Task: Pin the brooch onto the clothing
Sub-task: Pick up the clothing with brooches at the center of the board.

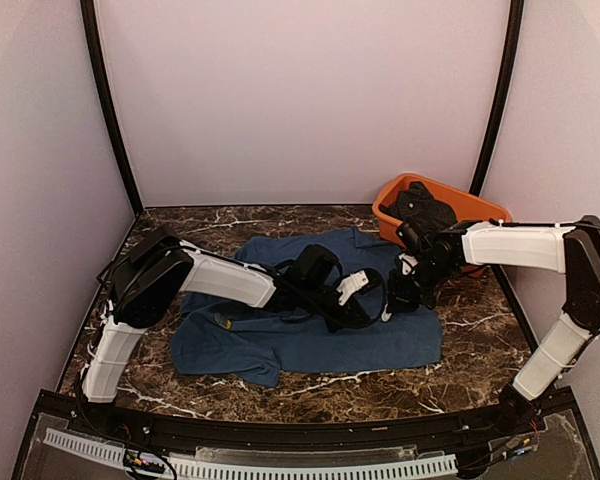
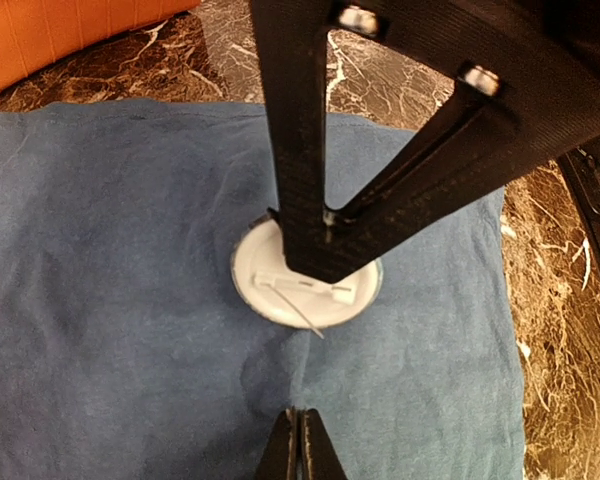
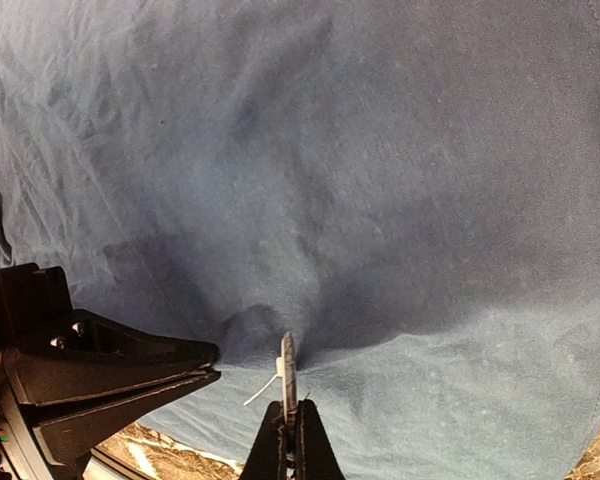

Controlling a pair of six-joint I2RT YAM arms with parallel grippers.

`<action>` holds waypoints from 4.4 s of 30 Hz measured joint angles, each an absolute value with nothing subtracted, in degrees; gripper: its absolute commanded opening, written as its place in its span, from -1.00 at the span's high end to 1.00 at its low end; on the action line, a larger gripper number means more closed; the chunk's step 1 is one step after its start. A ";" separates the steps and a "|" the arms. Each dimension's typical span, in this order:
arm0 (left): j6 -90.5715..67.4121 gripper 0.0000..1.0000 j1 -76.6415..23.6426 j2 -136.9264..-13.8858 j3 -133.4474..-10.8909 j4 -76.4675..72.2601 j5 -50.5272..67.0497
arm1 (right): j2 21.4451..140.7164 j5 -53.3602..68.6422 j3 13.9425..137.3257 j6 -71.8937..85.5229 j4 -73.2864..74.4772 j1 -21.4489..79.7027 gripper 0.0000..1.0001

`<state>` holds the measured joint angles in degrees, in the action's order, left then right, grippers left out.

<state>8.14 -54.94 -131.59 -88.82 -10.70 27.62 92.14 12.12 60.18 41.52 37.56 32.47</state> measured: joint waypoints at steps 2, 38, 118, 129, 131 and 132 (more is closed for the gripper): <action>7.90 0.99 -54.94 -131.57 -88.36 -11.33 27.83 | 92.66 12.03 60.18 41.69 37.58 32.51 1.00; 5.74 0.99 -55.31 -131.57 -85.65 -18.37 30.04 | 96.86 14.59 60.38 41.10 36.40 32.88 1.00; 6.22 0.99 -55.53 -131.57 -83.18 -21.41 33.93 | 95.79 12.82 59.75 36.34 37.19 34.85 1.00; 6.17 0.99 -55.53 -131.57 -83.18 -21.43 34.09 | 95.79 12.88 60.73 36.49 37.17 34.85 1.00; 6.20 0.99 -55.53 -131.55 -83.18 -21.41 34.04 | 95.79 12.93 60.66 36.42 37.15 34.87 1.00; 6.20 0.99 -55.53 -131.57 -83.18 -21.41 34.00 | 95.79 12.99 60.60 36.25 37.12 34.87 1.00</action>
